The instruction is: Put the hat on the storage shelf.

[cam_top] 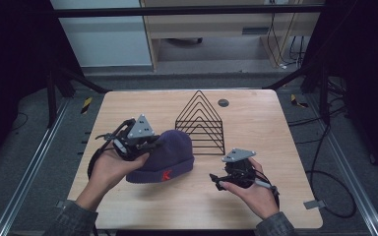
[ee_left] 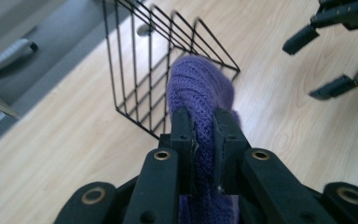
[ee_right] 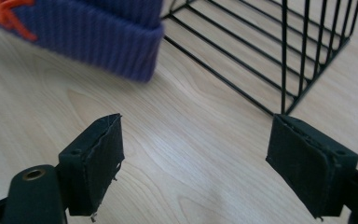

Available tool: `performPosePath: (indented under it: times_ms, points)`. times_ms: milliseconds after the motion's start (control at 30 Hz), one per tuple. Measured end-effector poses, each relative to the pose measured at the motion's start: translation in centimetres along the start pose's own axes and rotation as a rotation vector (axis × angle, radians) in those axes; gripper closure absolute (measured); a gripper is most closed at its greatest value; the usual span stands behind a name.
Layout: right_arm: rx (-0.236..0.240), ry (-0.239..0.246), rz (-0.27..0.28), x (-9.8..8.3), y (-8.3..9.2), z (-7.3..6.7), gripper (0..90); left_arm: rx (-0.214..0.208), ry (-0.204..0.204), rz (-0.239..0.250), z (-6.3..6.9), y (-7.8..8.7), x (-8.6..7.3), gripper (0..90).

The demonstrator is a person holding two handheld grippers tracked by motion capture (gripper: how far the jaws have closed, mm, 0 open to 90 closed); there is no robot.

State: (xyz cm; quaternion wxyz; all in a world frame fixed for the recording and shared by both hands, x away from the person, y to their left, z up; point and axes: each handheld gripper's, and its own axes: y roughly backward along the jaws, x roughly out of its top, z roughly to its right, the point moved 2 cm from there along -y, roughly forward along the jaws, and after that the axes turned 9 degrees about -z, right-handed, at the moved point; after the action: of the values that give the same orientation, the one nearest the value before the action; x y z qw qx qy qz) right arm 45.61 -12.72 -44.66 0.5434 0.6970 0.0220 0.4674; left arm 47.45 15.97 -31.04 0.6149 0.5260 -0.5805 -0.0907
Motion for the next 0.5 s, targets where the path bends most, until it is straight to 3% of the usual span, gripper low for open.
performPosePath:
  times_ms: [233, 500]
  points:
    - [0.032, 0.062, -0.009, 2.4, 0.2, -0.9, 25.4, 0.01, 0.009, 0.046, -1.7, 2.3, 1.0, 80.1]
    - [0.062, 0.134, -0.016, 6.1, 0.0, -1.5, 32.7, 0.006, -0.008, 0.069, -2.4, 3.7, 1.7, 80.0]
